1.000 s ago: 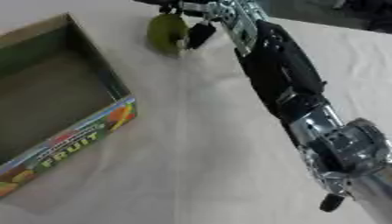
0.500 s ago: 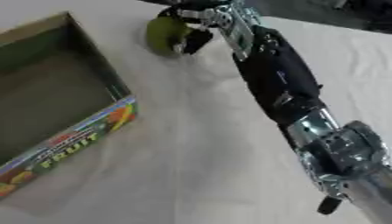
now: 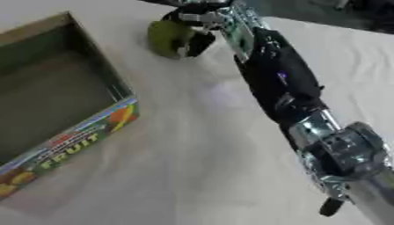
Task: Pick up objects on the table and place them in the box.
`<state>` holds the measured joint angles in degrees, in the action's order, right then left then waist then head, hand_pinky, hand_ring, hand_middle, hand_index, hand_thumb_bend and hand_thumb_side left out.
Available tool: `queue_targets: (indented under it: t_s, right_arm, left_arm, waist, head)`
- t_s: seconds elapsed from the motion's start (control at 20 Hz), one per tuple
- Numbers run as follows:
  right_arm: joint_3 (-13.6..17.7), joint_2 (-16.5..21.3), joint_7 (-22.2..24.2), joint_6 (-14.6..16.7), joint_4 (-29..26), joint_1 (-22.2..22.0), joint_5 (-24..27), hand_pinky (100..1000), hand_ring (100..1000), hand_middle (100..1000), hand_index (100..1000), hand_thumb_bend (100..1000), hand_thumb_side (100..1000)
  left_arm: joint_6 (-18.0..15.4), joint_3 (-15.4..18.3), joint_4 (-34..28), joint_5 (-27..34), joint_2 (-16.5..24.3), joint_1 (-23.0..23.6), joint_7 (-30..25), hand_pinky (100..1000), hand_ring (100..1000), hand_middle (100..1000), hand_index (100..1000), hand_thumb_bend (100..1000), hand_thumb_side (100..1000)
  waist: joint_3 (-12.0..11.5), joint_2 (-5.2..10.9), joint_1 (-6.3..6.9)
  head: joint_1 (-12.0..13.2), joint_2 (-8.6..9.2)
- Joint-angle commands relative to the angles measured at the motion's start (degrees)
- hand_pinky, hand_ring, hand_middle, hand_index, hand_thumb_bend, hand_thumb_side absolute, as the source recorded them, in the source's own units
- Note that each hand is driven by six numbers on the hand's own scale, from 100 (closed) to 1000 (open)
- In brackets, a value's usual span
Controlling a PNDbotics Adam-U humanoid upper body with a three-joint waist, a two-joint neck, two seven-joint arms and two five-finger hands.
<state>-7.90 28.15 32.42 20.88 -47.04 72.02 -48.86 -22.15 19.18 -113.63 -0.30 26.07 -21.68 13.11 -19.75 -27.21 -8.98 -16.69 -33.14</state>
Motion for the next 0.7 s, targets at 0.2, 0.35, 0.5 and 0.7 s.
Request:
queue_targets:
  t_s: [0.2,0.35,0.5,0.7]
  right_arm:
    - [-1.38,1.86,-6.92,0.37,-1.97,-0.34,-1.71,792,679,457,653,100,265]
    - [-1.84,1.78,-10.74,-0.16,-1.91,-0.58,-2.07,780,647,430,620,100,263]
    - [-1.99,1.53,-13.27,-0.68,-1.63,-0.81,-0.85,761,587,411,548,100,286]
    - [-2.66,1.58,-14.24,-1.17,-1.86,-0.98,2.42,756,584,473,616,100,245]
  left_arm:
    - [-0.09,0.54,-0.96,0.06,1.19,-0.44,-0.22,574,660,637,737,100,568]
    - [-0.11,0.52,-0.96,0.06,1.19,-0.52,-0.24,574,660,637,737,100,568]
    - [-0.03,0.50,-0.96,0.04,1.18,-0.56,-0.34,574,660,637,737,100,569]
    - [0.07,0.47,-0.96,0.06,1.23,-0.57,-0.38,573,659,635,737,100,569]
  waist:
    - [0.01,1.28,0.55]
    - [-0.09,1.26,0.53]
    - [-0.16,1.26,0.50]
    - [-0.11,1.44,0.51]
  head:
    - [-0.02,0.14]
    - [-0.03,0.14]
    - [0.03,0.05]
    - [0.11,-0.11]
